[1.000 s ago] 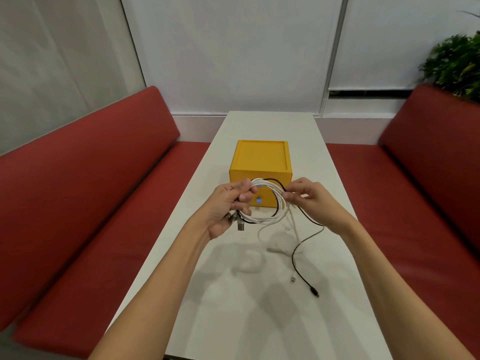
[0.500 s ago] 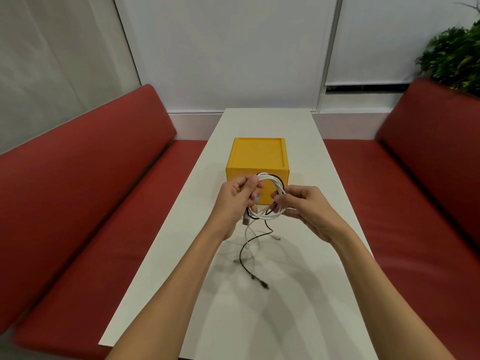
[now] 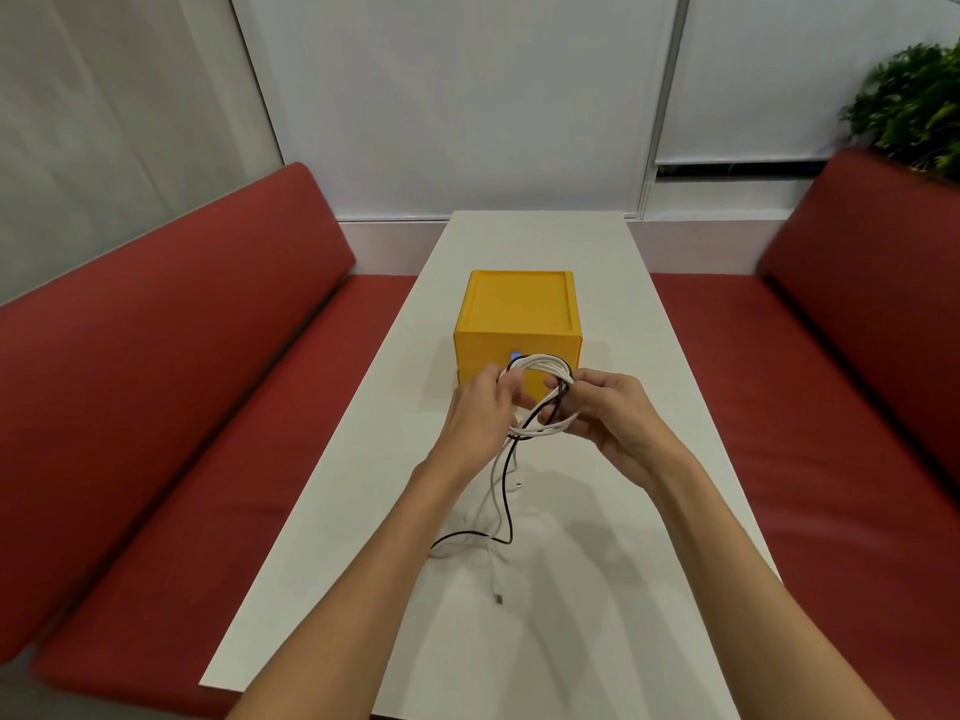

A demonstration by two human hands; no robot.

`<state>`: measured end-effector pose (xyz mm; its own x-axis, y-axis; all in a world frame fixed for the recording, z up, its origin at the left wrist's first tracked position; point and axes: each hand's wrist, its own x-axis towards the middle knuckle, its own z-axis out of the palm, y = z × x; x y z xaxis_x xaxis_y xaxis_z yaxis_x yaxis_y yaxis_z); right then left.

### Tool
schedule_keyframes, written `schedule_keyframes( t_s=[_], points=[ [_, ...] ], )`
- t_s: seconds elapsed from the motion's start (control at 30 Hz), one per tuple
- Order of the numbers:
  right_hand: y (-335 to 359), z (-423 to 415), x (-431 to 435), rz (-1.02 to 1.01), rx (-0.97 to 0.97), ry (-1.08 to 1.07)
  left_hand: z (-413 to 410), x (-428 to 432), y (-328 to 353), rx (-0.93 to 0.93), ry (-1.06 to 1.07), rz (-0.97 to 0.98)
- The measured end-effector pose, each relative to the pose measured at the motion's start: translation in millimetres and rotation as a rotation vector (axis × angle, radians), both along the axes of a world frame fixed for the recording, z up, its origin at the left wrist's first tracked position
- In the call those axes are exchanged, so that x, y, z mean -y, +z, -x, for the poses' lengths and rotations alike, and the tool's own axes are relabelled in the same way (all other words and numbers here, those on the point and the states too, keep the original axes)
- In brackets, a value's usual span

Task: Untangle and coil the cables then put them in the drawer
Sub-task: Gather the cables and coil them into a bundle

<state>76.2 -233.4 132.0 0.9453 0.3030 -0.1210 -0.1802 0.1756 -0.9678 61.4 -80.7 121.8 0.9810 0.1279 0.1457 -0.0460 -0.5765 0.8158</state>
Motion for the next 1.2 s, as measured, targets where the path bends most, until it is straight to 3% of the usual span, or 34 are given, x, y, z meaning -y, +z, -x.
schedule_keyframes(
  t_s=[0.17, 0.43, 0.67, 0.8, 0.87, 1.0, 1.2],
  points=[
    [3.6, -0.4, 4.1, -0.052, -0.033, 0.064, -1.3, 3.5, -2.5, 0.050, 0.085, -0.053],
    [0.3, -2.8, -0.7, 0.087, 0.009, 0.007, -1.1, 1.1, -1.2, 0.039, 0.068, -0.056],
    [8.0, -10.3, -3.9, 0.105, 0.082, -0.051, -0.9, -1.4, 5.9, -0.018, -0.037, 0.276],
    [11.4, -15.0, -7.2, 0.082, 0.140, -0.075, -0.6, -1.0, 15.2, -0.003, -0.028, 0.363],
    [7.5, -16.2, -11.6, 0.148, 0.228, -0.222, -1.1, 0.2, 17.6, 0.008, 0.014, 0.393],
    [-2.2, -10.8, -26.0, 0.307, 0.597, -0.508, -7.6, 3.0, 22.4, 0.045, 0.096, 0.365],
    [-7.2, -6.7, -30.5, 0.365, 0.862, -0.534, -9.9, 0.6, 27.1, 0.154, 0.180, 0.328]
  ],
)
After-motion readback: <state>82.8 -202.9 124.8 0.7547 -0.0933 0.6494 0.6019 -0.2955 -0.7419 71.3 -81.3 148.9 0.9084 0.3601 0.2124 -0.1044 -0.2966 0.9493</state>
